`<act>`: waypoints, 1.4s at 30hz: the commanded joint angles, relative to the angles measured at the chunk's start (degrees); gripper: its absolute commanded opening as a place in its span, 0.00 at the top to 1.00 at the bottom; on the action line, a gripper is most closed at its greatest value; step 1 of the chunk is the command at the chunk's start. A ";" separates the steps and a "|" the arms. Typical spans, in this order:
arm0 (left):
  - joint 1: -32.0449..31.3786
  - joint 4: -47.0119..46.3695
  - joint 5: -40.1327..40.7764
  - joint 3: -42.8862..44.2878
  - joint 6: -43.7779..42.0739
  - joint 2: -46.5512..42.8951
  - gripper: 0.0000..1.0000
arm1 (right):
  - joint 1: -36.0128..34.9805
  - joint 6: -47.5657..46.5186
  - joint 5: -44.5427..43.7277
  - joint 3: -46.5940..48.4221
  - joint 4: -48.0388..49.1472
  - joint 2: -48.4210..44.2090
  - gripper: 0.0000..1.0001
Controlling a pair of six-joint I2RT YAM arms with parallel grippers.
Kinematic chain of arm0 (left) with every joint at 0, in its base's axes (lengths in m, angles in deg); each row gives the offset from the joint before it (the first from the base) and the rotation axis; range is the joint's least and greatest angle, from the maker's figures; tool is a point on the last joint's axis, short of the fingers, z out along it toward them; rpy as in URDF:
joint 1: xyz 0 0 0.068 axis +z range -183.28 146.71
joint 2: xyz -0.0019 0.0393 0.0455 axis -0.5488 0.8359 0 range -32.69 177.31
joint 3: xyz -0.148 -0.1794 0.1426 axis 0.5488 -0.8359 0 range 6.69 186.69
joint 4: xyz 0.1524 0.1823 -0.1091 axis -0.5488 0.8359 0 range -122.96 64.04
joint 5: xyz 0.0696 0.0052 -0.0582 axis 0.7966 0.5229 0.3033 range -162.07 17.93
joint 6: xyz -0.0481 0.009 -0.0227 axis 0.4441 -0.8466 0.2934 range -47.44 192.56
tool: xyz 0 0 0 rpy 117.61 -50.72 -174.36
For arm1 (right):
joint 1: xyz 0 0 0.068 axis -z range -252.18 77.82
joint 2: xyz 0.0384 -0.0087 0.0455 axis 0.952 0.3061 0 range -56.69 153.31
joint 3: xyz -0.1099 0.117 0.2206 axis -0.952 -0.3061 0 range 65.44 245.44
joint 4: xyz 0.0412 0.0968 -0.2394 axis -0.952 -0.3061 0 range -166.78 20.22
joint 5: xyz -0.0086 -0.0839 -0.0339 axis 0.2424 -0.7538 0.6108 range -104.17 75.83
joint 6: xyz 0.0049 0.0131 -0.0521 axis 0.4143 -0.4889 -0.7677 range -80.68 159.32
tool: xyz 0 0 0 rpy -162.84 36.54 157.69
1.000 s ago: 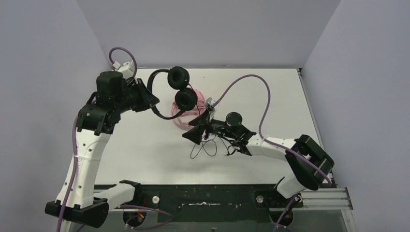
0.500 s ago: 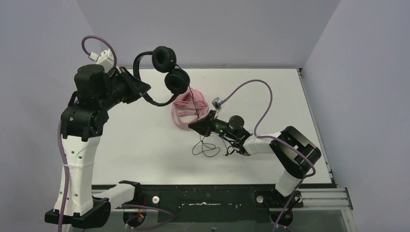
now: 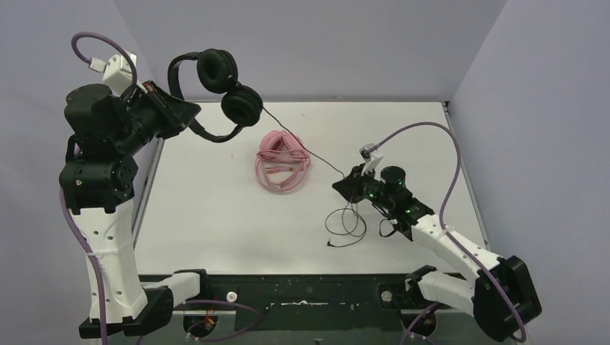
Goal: Wrap the headphones
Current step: Wrap the headphones cable around the headphones.
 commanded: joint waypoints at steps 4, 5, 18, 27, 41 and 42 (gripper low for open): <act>0.63 -11.73 -21.09 -7.22 -4.85 -1.23 1.00 | 3.32 -12.35 -9.12 13.47 -25.16 -7.37 1.00; 0.37 -13.87 -22.01 -10.12 -5.17 -2.54 1.00 | 4.81 -12.71 -9.36 14.90 -26.34 -7.21 1.00; -10.64 -12.76 -25.43 -24.33 -14.93 -8.58 1.00 | 20.72 -9.94 -3.44 24.15 -30.93 0.72 1.00; -23.08 -18.78 -27.31 -30.52 -14.92 -10.26 1.00 | 15.91 -7.21 9.19 26.95 -21.49 13.01 1.00; -55.01 -7.38 -0.62 -33.40 -30.58 -4.41 1.00 | 14.22 -9.49 14.34 42.79 -28.80 25.65 1.00; -56.73 -6.62 3.21 -33.37 -31.26 -3.14 1.00 | 14.62 -10.13 14.51 44.52 -30.43 26.12 1.00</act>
